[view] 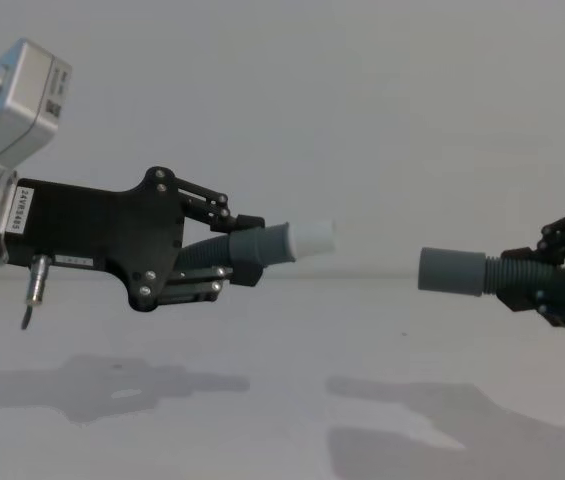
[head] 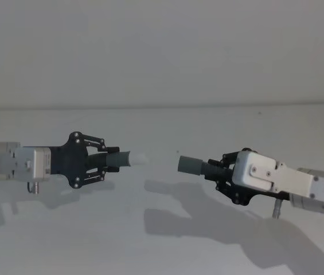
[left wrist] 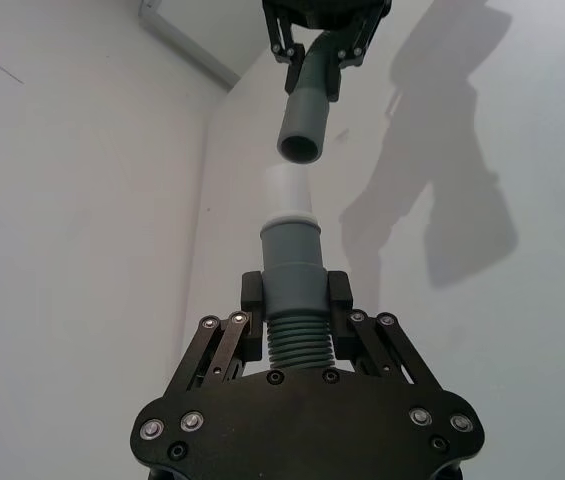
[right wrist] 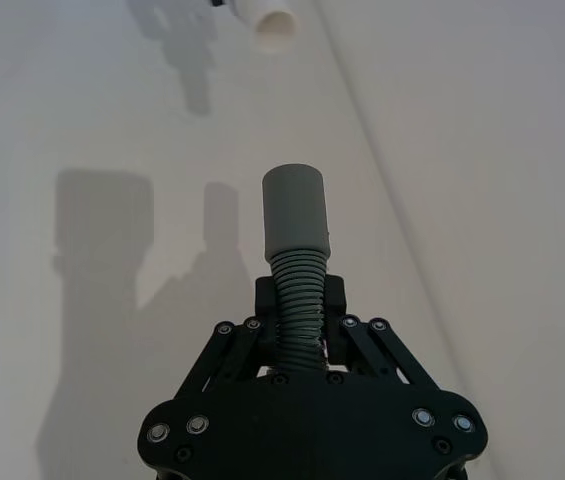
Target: Use both hands to pick up one end of the pipe from the table, align the ends, and insert them.
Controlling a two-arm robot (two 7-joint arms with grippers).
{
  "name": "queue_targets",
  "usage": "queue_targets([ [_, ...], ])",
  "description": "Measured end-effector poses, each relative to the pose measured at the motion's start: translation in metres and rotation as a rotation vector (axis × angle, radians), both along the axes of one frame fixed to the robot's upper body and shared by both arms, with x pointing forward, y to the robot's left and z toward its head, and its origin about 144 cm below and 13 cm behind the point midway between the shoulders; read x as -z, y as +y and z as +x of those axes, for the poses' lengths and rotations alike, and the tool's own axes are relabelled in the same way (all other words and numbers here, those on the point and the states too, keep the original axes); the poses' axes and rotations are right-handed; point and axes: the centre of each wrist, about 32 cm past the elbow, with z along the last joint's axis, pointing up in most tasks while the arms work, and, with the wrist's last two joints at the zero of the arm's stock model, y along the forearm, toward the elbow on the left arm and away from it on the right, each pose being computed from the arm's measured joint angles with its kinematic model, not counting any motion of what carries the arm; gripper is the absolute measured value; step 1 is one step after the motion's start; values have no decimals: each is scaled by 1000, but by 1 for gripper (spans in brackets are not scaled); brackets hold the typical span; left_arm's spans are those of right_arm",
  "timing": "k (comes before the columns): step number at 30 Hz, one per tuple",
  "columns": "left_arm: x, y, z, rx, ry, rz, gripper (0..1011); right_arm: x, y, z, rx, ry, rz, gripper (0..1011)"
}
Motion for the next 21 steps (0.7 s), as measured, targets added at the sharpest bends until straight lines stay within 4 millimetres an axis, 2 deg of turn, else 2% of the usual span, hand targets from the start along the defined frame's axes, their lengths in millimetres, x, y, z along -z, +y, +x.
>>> queue_targets([
  [8, 0, 0, 0, 0, 0, 0, 336, -16, -4, 4, -110, -60, -95, 234],
  [21, 0, 0, 0, 0, 0, 0, 336, -32, 2, 5, -175, -110, -151, 234],
])
